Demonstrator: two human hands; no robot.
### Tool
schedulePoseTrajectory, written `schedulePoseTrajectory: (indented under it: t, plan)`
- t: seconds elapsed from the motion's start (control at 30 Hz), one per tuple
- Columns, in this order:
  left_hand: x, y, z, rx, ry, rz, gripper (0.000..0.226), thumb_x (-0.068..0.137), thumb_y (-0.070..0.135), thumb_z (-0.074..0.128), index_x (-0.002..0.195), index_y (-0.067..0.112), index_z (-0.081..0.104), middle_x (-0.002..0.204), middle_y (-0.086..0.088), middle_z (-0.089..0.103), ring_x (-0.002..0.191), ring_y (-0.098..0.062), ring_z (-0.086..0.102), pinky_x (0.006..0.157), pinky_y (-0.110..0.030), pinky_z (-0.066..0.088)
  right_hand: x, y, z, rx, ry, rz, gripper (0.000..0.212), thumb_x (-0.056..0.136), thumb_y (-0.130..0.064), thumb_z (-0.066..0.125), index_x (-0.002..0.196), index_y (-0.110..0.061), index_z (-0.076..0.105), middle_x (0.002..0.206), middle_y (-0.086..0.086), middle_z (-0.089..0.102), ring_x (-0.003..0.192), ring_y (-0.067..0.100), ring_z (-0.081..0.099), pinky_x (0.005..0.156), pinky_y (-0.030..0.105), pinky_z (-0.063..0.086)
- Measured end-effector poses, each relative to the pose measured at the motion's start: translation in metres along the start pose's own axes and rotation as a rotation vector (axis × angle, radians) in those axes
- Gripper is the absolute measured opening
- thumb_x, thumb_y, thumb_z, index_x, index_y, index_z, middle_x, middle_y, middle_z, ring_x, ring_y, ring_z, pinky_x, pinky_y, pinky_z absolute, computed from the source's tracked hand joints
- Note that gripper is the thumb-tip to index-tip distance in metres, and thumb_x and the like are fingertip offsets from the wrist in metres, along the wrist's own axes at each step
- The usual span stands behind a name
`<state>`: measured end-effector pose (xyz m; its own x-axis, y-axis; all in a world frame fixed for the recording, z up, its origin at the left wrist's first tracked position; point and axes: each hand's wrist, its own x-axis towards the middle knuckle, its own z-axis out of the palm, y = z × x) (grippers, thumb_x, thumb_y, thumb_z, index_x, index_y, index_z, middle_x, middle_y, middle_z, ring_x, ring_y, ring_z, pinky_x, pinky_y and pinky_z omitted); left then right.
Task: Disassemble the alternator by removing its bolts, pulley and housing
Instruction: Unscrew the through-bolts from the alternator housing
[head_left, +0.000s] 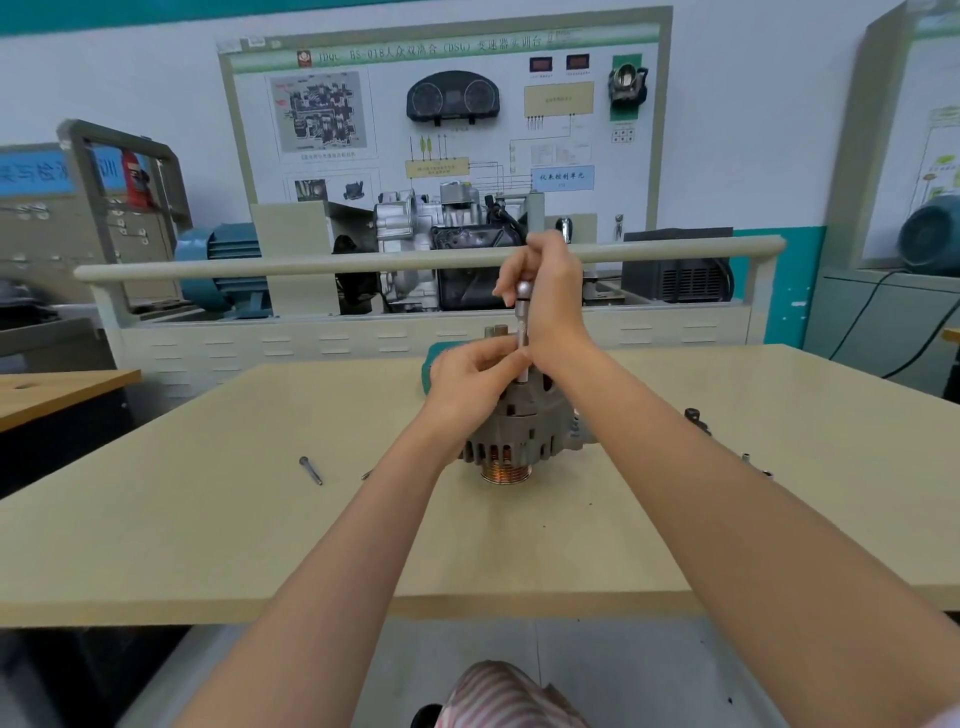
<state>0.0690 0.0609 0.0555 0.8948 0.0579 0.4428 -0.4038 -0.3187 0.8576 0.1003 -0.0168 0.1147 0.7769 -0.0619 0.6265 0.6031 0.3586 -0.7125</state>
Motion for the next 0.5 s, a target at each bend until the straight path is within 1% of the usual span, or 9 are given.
schedulePoseTrajectory:
  t: [0.07, 0.13, 0.2, 0.23, 0.27, 0.33, 0.4, 0.43, 0.5]
  plan:
    - [0.001, -0.001, 0.0, -0.005, 0.024, 0.0, 0.016, 0.09, 0.02, 0.06, 0.1, 0.019, 0.073, 0.091, 0.002, 0.073, 0.089, -0.013, 0.066, 0.074, -0.023, 0.051, -0.005, 0.005, 0.0, -0.175, 0.022, -0.136, 0.049, 0.091, -0.012, 0.035, 0.044, -0.009, 0.049, 0.041, -0.003, 0.046, 0.042, 0.006, 0.041, 0.05, 0.016, 0.037]
    - [0.001, -0.001, 0.002, 0.009, 0.076, -0.029, 0.019, 0.09, 0.008, 0.056, 0.077, 0.015, 0.067, 0.071, 0.001, 0.065, 0.069, -0.011, 0.059, 0.055, -0.013, 0.046, -0.014, 0.017, 0.001, -0.699, 0.047, -0.418, 0.035, 0.084, -0.017, 0.04, 0.052, -0.008, 0.052, 0.052, 0.001, 0.051, 0.056, 0.013, 0.046, 0.061, 0.024, 0.036]
    - [0.001, -0.002, 0.002, -0.029, 0.131, -0.103, 0.021, 0.093, 0.0, 0.048, 0.075, 0.008, 0.055, 0.066, -0.002, 0.054, 0.059, -0.008, 0.047, 0.041, -0.008, 0.037, -0.02, 0.025, 0.006, -1.242, 0.134, -0.564, 0.026, 0.082, -0.022, 0.043, 0.068, -0.007, 0.06, 0.069, 0.005, 0.058, 0.073, 0.021, 0.047, 0.072, 0.031, 0.033]
    - [0.001, -0.001, 0.002, -0.054, 0.143, -0.126, 0.018, 0.094, 0.0, 0.045, 0.079, 0.006, 0.052, 0.067, -0.003, 0.052, 0.059, -0.008, 0.045, 0.039, -0.008, 0.036, -0.021, 0.025, 0.009, -1.349, 0.158, -0.553, 0.027, 0.082, -0.023, 0.044, 0.073, -0.007, 0.063, 0.075, 0.006, 0.06, 0.078, 0.023, 0.047, 0.076, 0.034, 0.032]
    - [0.001, -0.001, 0.003, -0.046, 0.145, -0.133, 0.018, 0.095, 0.001, 0.045, 0.079, 0.006, 0.051, 0.069, -0.004, 0.052, 0.06, -0.008, 0.046, 0.041, -0.01, 0.037, -0.022, 0.024, 0.011, -1.349, 0.166, -0.54, 0.027, 0.082, -0.023, 0.044, 0.074, -0.006, 0.064, 0.077, 0.007, 0.061, 0.079, 0.024, 0.047, 0.078, 0.035, 0.032]
    - [0.001, -0.001, 0.004, 0.019, 0.132, -0.097, 0.021, 0.093, 0.004, 0.048, 0.073, 0.011, 0.052, 0.075, -0.01, 0.056, 0.072, -0.017, 0.053, 0.053, -0.019, 0.044, -0.022, 0.021, 0.014, -1.147, 0.136, -0.518, 0.026, 0.081, -0.021, 0.045, 0.062, -0.008, 0.058, 0.065, 0.007, 0.056, 0.073, 0.022, 0.043, 0.076, 0.036, 0.034]
    - [0.0, 0.001, 0.005, 0.044, 0.099, -0.067, 0.022, 0.091, 0.008, 0.052, 0.071, 0.017, 0.057, 0.087, -0.014, 0.062, 0.098, -0.032, 0.056, 0.08, -0.04, 0.052, -0.019, 0.015, 0.012, -0.851, 0.08, -0.435, 0.032, 0.077, -0.02, 0.041, 0.05, -0.006, 0.049, 0.049, 0.005, 0.049, 0.06, 0.022, 0.044, 0.068, 0.034, 0.039]
    - [0.0, 0.001, 0.004, 0.043, 0.07, -0.05, 0.02, 0.092, 0.013, 0.053, 0.076, 0.021, 0.063, 0.092, -0.011, 0.065, 0.11, -0.035, 0.053, 0.093, -0.048, 0.048, -0.015, 0.01, 0.01, -0.664, 0.028, -0.334, 0.035, 0.076, -0.021, 0.038, 0.046, -0.005, 0.048, 0.043, 0.002, 0.048, 0.053, 0.019, 0.045, 0.062, 0.031, 0.04]
    - [-0.001, 0.001, 0.002, 0.04, 0.012, -0.023, 0.018, 0.094, 0.027, 0.054, 0.098, 0.024, 0.071, 0.104, -0.006, 0.068, 0.119, -0.033, 0.05, 0.102, -0.052, 0.04, -0.006, 0.0, 0.004, -0.222, -0.063, -0.078, 0.042, 0.082, -0.02, 0.035, 0.043, -0.008, 0.042, 0.035, -0.004, 0.04, 0.041, 0.011, 0.038, 0.056, 0.023, 0.038]
